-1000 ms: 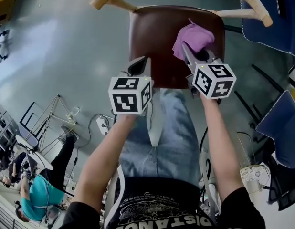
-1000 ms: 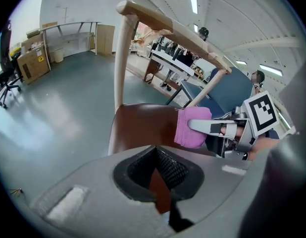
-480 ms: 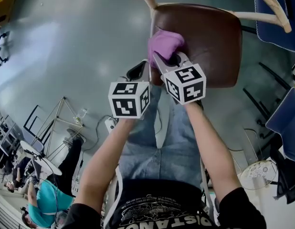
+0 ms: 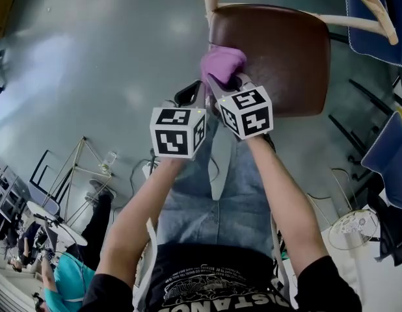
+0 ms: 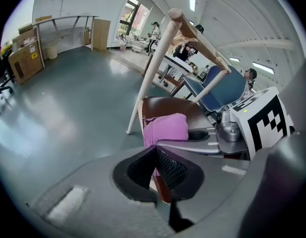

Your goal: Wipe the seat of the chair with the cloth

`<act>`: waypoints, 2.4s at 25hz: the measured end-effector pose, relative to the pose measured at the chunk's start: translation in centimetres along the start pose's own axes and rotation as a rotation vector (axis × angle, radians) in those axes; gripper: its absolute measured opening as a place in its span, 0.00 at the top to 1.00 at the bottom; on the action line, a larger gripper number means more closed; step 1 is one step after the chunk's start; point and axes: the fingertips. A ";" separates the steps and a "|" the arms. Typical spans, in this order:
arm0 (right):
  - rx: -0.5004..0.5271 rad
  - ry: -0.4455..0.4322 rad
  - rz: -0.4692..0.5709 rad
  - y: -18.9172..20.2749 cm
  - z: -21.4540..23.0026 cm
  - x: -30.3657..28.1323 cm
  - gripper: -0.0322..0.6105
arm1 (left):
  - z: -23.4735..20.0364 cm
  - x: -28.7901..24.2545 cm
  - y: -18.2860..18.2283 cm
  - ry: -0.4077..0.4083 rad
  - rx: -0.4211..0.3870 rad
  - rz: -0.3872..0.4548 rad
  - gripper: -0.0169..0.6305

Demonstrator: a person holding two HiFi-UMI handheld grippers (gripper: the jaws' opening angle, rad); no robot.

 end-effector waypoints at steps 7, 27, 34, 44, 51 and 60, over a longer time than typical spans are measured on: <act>-0.023 0.022 -0.009 1.2 3.1 2.7 0.85 | 2.7 -1.6 -0.7 0.010 0.011 0.016 0.98; 0.005 0.100 -0.036 4.5 16.5 13.7 0.85 | 15.7 -7.4 1.3 0.023 0.091 0.013 0.98; 0.000 0.149 -0.037 4.8 22.6 17.2 0.85 | 19.5 -9.8 0.4 0.032 0.076 0.022 0.98; -0.073 0.229 -0.029 6.1 28.2 19.8 0.85 | 20.3 -9.9 0.9 0.011 0.070 0.040 0.98; -0.109 0.286 0.003 6.1 29.6 21.5 0.85 | 18.4 -7.5 2.9 -0.039 0.114 0.045 0.98; 0.003 0.179 0.079 4.2 21.0 20.1 0.85 | 15.9 -4.5 5.7 -0.056 0.128 0.042 0.98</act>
Point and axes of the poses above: the fingertips, and each gripper's own axes: x backward along the fingers, z to its right, y out of its underside, and after that the axes turned 6 degrees about -x, right-handed
